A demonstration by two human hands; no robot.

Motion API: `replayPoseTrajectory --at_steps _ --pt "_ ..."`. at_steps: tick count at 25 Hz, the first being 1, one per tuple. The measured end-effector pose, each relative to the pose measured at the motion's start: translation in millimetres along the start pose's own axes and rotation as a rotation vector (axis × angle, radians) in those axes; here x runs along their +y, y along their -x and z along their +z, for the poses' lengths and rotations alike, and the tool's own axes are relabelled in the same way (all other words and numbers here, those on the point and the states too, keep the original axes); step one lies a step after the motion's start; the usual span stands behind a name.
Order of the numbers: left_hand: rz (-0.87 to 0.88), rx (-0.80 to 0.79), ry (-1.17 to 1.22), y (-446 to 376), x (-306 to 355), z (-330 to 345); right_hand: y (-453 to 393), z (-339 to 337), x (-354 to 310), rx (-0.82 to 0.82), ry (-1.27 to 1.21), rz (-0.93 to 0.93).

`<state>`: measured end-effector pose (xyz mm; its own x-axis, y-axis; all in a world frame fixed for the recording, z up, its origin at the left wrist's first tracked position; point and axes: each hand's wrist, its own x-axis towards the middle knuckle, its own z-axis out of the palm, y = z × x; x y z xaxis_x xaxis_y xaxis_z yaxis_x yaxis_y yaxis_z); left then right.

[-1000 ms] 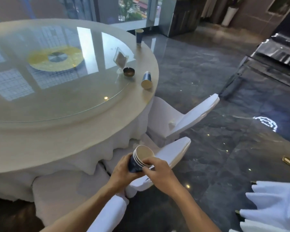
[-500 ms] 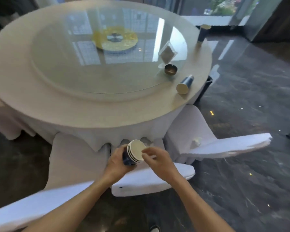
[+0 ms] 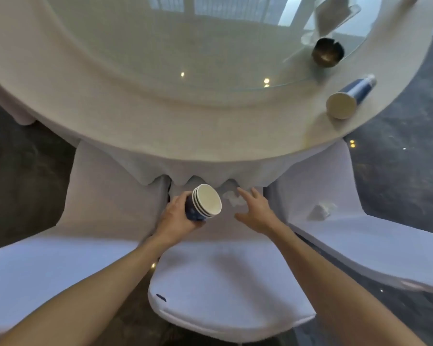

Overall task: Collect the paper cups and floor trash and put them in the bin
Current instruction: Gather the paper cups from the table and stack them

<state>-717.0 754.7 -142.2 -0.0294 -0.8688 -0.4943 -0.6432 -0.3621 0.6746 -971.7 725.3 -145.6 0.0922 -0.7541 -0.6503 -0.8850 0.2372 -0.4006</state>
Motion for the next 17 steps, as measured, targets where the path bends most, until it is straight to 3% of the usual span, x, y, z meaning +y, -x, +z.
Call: replayPoseTrajectory --at_steps 9,12,17 --pt "-0.179 -0.014 0.034 -60 -65 50 -160 88 46 -0.273 0.313 0.012" --pt "-0.197 -0.037 0.015 -66 -80 74 -174 118 71 -0.269 0.449 -0.005" --pt "-0.195 -0.094 -0.03 -74 -64 93 -160 133 101 -0.252 0.33 -0.032"
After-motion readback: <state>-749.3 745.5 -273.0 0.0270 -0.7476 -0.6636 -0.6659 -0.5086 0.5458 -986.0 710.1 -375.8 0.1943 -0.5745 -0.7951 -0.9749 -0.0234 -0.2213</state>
